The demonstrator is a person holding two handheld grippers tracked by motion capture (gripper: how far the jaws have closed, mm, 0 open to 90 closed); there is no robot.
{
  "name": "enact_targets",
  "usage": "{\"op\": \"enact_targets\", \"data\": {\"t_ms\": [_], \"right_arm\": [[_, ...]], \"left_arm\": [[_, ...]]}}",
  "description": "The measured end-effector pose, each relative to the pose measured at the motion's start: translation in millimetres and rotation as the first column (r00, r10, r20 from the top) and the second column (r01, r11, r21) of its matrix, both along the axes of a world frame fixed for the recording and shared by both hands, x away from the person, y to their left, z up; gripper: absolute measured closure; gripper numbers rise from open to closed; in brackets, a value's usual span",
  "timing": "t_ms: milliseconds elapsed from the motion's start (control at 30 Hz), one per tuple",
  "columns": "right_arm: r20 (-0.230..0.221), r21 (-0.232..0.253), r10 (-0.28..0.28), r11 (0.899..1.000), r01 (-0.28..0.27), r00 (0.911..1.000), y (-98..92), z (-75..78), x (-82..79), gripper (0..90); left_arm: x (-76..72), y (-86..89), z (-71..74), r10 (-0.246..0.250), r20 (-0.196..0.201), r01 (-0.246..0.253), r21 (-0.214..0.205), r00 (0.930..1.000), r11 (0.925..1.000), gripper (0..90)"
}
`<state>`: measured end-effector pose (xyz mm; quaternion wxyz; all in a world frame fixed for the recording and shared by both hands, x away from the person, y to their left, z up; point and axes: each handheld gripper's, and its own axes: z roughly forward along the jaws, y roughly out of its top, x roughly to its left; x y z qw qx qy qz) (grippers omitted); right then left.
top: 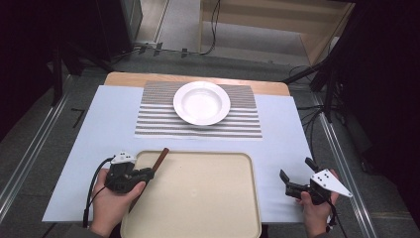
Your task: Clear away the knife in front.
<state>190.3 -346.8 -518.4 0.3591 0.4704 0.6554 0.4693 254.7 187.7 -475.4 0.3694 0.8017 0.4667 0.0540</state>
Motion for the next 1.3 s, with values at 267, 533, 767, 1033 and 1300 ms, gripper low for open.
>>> {"op": "enact_targets", "data": {"t_ms": [267, 533, 767, 1033, 1300], "right_arm": [[0.000, -0.002, 0.000, 1.000, 0.000, 1.0000, 0.1, 0.0, 0.0, 0.0], [-0.001, -0.005, -0.001, 1.000, 0.001, 1.0000, 0.2, -0.1, 0.2, 0.0], [-0.001, -0.008, -0.003, 1.000, 0.003, 1.0000, 0.4, -0.1, 0.4, 0.0], [0.000, -0.007, -0.002, 1.000, 0.002, 1.0000, 0.3, -0.1, 0.4, 0.0], [-0.003, -0.005, -0.003, 1.000, 0.003, 1.0000, 0.8, -0.2, 0.4, 0.0]], "left_arm": [[-7.3, 2.1, -8.2, 0.003, -0.022, -0.003, -0.007, 0.9998, 1.0000, 76.3], [-15.5, 4.4, -14.0, 0.014, -0.029, -0.014, -0.008, 0.9995, 0.9999, 76.3], [-19.2, 3.3, -17.1, 0.022, -0.027, -0.021, 0.017, 0.9994, 0.9996, 76.2], [-20.1, 2.3, -17.4, 0.028, -0.014, -0.028, 0.032, 0.9995, 0.9991, 76.0], [-17.1, -0.4, -7.5, 0.045, 0.057, -0.047, 0.033, 0.9974, 0.9984, 70.9]]}}
